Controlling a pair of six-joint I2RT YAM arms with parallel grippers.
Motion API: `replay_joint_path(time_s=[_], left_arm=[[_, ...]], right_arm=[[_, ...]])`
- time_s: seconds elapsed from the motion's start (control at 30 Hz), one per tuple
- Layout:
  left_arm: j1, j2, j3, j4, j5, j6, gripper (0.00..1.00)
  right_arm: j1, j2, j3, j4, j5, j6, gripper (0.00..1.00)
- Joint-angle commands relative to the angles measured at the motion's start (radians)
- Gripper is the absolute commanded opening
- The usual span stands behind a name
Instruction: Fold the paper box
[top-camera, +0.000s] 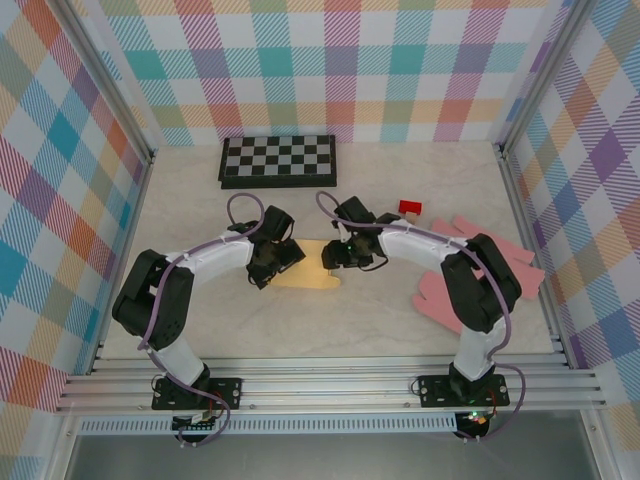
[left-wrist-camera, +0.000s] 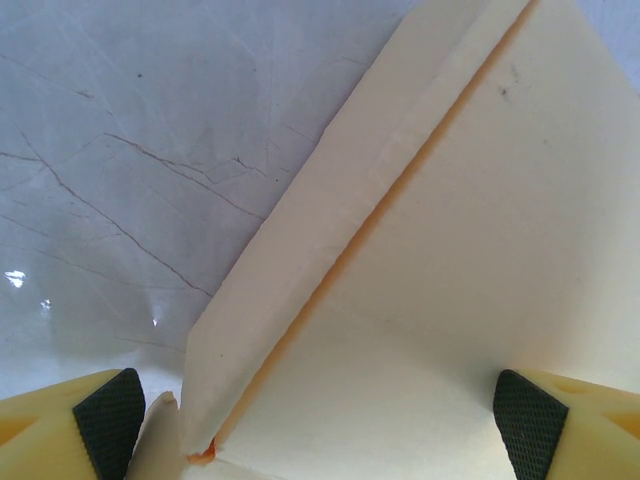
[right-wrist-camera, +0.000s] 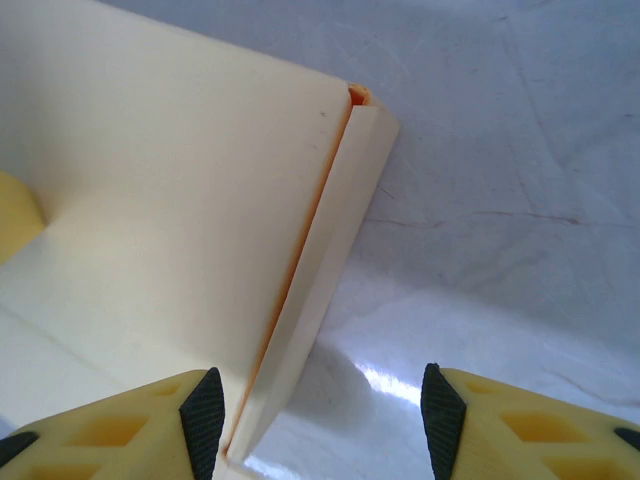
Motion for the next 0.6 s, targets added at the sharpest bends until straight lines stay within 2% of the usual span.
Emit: replay_joint_path(time_s=[0.0,0.27,0.57], left_arm=[[-0.01,0.035,-0.007,-0.02,-0.05,0.003,0.92],[-0.01,0.03,-0.011,-0.01,-0.047,-0.001,0.93],[-0.01,0.023,-0.022,-0.006,-0.049,-0.005,0.92]], right_arm=[[-0.004,-0.108,-0.001,-0.065,0.027,0.028,0.58],[0.001,-0.17,-0.16,0.062,-0.151,0.259,0.55],[0.025,-0.142,-0.227,0.209,-0.213,0.384,0.49]])
